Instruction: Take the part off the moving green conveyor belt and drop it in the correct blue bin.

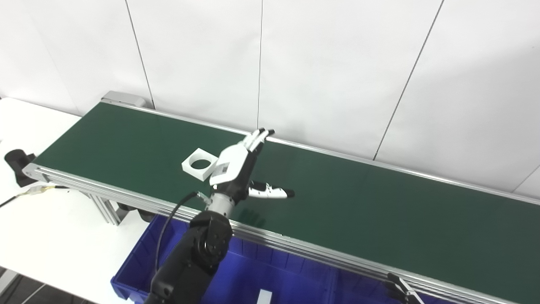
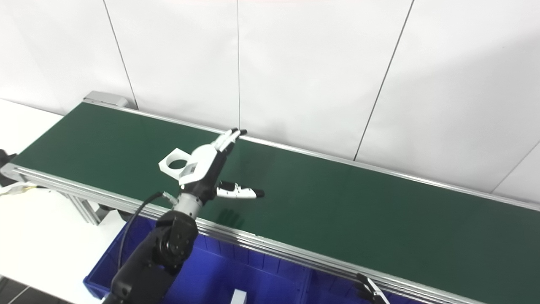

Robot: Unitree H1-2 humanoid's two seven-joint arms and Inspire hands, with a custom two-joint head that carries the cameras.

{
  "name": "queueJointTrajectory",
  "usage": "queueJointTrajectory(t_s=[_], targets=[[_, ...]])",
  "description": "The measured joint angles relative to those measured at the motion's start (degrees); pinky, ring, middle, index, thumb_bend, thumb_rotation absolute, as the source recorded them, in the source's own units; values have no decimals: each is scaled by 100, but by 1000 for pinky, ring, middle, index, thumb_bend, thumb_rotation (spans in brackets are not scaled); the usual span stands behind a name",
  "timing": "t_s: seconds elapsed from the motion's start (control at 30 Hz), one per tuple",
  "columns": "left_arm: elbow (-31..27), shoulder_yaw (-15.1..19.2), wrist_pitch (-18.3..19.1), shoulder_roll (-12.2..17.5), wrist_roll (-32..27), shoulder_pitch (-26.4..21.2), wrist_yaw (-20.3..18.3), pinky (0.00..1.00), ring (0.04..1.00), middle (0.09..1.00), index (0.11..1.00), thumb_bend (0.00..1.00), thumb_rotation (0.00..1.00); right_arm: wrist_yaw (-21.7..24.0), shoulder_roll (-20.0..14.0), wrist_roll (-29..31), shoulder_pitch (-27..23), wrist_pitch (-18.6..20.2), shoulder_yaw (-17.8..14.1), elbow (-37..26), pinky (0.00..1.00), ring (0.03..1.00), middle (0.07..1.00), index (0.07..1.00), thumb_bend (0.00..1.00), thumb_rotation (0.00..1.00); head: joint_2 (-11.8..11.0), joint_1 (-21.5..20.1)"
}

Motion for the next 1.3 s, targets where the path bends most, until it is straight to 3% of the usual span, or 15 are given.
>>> queueJointTrajectory(t_s=[0.2, 0.73, 1.1, 1.3], targets=[[267, 5, 24, 142, 2, -155, 74, 956, 972, 981, 927, 854, 347, -34, 17, -93, -15, -49, -1, 2, 734, 849, 886, 890, 1000, 202, -9, -9], [932, -167, 215, 509, 24, -511, 185, 941, 968, 979, 925, 856, 365, -93, 36, -171, -11, -98, 1, -11, 754, 868, 895, 885, 1000, 206, -9, -35], [1418, -480, 463, 757, 251, -671, 174, 953, 959, 966, 917, 873, 290, -94, 44, -167, 2, -98, 1, -24, 711, 845, 879, 875, 1000, 231, 105, -97], [1541, -669, 686, 884, 262, -715, -49, 969, 966, 974, 917, 856, 214, -99, 57, -189, 15, -98, 0, -98, 728, 855, 881, 867, 1000, 239, 141, -123]])
